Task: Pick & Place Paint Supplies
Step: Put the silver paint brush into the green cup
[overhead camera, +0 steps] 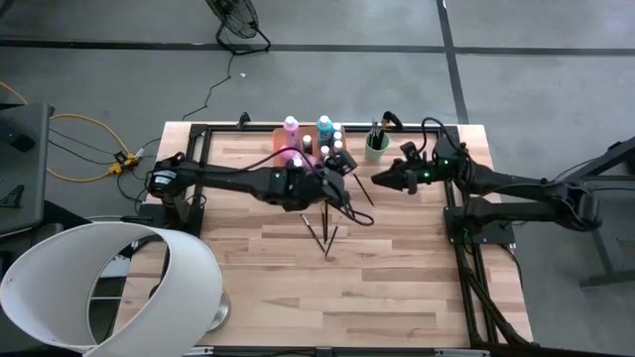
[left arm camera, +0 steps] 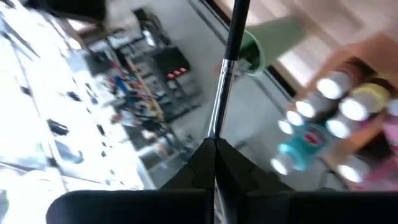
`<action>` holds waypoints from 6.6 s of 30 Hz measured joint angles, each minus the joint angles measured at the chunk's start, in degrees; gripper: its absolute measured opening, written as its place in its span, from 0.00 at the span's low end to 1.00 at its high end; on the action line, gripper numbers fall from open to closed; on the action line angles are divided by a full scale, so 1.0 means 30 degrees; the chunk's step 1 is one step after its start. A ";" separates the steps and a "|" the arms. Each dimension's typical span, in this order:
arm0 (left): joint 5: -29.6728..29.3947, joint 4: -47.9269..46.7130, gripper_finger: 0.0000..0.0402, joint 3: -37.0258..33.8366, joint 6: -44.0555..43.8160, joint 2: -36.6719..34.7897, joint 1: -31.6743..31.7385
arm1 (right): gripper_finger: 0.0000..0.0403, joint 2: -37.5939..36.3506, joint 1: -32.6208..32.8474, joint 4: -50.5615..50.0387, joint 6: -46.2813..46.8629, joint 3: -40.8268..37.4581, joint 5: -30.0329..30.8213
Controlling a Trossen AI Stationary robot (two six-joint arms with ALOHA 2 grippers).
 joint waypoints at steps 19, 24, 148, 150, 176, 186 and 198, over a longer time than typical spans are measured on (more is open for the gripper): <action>0.2012 0.2947 0.00 0.0000 0.3382 0.0000 -0.0193 | 0.49 0.3215 -0.1361 0.4910 0.1906 -0.0003 -0.3426; 0.1986 0.2996 0.00 0.0000 0.3334 0.0000 -0.0193 | 0.49 0.4665 -0.1249 0.7762 0.2844 0.0000 -0.3958; 1.8158 -0.6254 0.22 -0.7604 -1.9709 -0.0597 0.4173 | 0.41 0.3248 -0.3897 0.1322 -1.0526 0.0000 0.8945; 1.8158 -0.6317 0.22 -0.8092 -1.8264 -0.0597 0.4324 | 0.41 0.2897 -0.3789 0.0911 -1.0526 0.0000 0.8564; 1.8191 -0.2998 0.22 -0.9486 -1.0143 0.1248 0.4317 | 0.41 0.2492 -0.2693 0.0165 -0.9506 0.0000 0.8533; 1.8719 -0.3244 0.22 -0.9479 -0.9165 0.1246 0.4317 | 0.41 0.2499 -0.2693 0.0162 -0.9514 0.0000 0.8535; 1.9010 -0.3032 0.22 -0.9449 -0.9199 0.1610 0.4317 | 0.41 0.2499 -0.2693 0.0158 -0.9476 0.0000 0.8535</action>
